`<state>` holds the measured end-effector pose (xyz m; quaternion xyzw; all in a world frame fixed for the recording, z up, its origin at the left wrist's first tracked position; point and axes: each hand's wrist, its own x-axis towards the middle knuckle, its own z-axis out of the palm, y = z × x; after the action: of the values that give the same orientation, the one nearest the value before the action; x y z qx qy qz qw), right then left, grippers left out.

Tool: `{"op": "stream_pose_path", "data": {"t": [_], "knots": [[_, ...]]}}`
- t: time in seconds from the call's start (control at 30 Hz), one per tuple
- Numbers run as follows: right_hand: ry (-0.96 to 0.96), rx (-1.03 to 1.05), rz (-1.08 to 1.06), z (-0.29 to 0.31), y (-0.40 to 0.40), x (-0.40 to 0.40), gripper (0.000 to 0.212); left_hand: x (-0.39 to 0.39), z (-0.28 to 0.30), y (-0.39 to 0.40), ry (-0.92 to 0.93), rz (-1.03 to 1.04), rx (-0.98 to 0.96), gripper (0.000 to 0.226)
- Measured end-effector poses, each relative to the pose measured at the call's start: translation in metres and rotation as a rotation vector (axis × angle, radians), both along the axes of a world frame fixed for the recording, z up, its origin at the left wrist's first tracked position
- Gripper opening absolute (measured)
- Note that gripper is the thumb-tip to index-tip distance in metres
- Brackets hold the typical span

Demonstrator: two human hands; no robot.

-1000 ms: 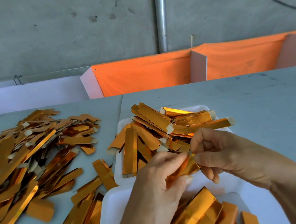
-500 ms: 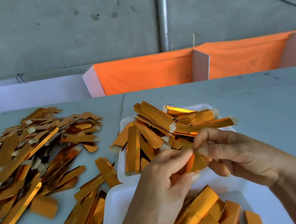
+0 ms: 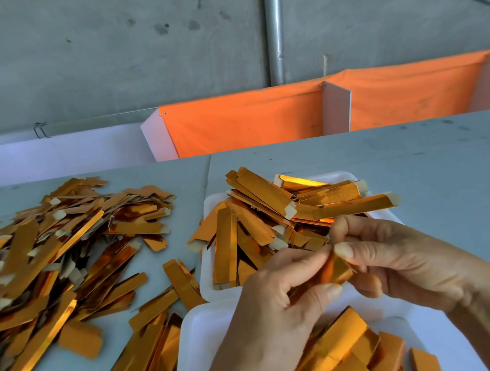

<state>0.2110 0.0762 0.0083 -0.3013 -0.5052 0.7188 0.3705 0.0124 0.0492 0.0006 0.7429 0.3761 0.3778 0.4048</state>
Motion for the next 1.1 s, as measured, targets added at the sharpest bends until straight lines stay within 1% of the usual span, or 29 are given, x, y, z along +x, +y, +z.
{"op": "stream_pose_path", "data": {"t": [0.13, 0.2, 0.27, 0.33, 0.37, 0.4, 0.47, 0.5, 0.53, 0.57, 0.63, 0.67, 0.7, 0.73, 0.8, 0.87, 0.97, 1.03, 1.1], "knots": [[0.002, -0.045, 0.008, -0.001, 0.001, 0.0, 0.034, 0.003, 0.001, -0.001, 0.02, 0.009, 0.028, 0.045], [-0.09, -0.076, 0.029, -0.001, 0.001, -0.001, 0.041, 0.006, 0.0, -0.002, 0.073, 0.059, 0.096, 0.046], [-0.167, -0.149, 0.077, -0.002, 0.0, 0.001, 0.058, 0.011, 0.0, -0.004, 0.187, 0.126, 0.224, 0.048], [-0.142, -0.193, 0.165, 0.0, -0.001, 0.003, 0.064, 0.013, -0.004, -0.003, 0.317, 0.201, 0.437, 0.052], [-0.132, -0.174, 0.196, 0.001, -0.001, 0.004, 0.066, 0.015, -0.005, -0.002, 0.349, 0.219, 0.498, 0.058], [-0.136, -0.145, 0.196, 0.002, -0.001, 0.005, 0.07, 0.016, -0.004, -0.003, 0.355, 0.211, 0.49, 0.067], [-0.18, -0.088, 0.104, 0.004, -0.001, 0.005, 0.071, 0.018, -0.001, -0.004, 0.319, 0.213, 0.447, 0.09], [-0.213, -0.061, 0.044, 0.004, -0.001, 0.004, 0.071, 0.018, -0.001, -0.006, 0.271, 0.233, 0.408, 0.097], [-0.251, -0.034, 0.0, 0.004, -0.001, 0.003, 0.07, 0.017, -0.002, -0.006, 0.184, 0.267, 0.348, 0.097], [-0.289, -0.001, -0.024, 0.005, -0.002, 0.002, 0.066, 0.016, -0.003, -0.005, 0.054, 0.299, 0.258, 0.091], [-0.348, 0.057, -0.026, 0.007, -0.002, -0.002, 0.056, 0.012, -0.004, -0.002, -0.26, 0.312, 0.016, 0.067], [-0.363, 0.079, -0.015, 0.007, -0.003, -0.005, 0.053, 0.01, -0.003, 0.001, -0.382, 0.305, -0.093, 0.058], [-0.377, 0.097, -0.005, 0.007, -0.003, -0.009, 0.052, 0.009, -0.004, 0.004, -0.47, 0.304, -0.157, 0.055], [-0.403, 0.114, 0.002, 0.007, -0.004, -0.013, 0.052, 0.008, -0.005, 0.005, -0.522, 0.299, -0.185, 0.057], [-0.503, 0.16, 0.002, 0.005, -0.005, -0.021, 0.053, 0.01, -0.007, 0.006, -0.543, 0.3, -0.178, 0.057], [-0.608, 0.201, -0.01, 0.002, -0.005, -0.027, 0.053, 0.012, -0.01, 0.006, -0.492, 0.32, -0.145, 0.052], [-0.686, 0.214, 0.004, 0.001, -0.005, -0.029, 0.052, 0.012, -0.012, 0.005, -0.391, 0.325, -0.109, 0.042], [-0.677, 0.211, -0.01, 0.004, -0.006, -0.024, 0.049, 0.01, -0.011, 0.004, -0.327, 0.299, -0.09, 0.04], [-0.578, 0.225, -0.13, 0.009, -0.006, -0.016, 0.043, 0.008, -0.008, 0.003, -0.263, 0.267, -0.072, 0.036]]}}
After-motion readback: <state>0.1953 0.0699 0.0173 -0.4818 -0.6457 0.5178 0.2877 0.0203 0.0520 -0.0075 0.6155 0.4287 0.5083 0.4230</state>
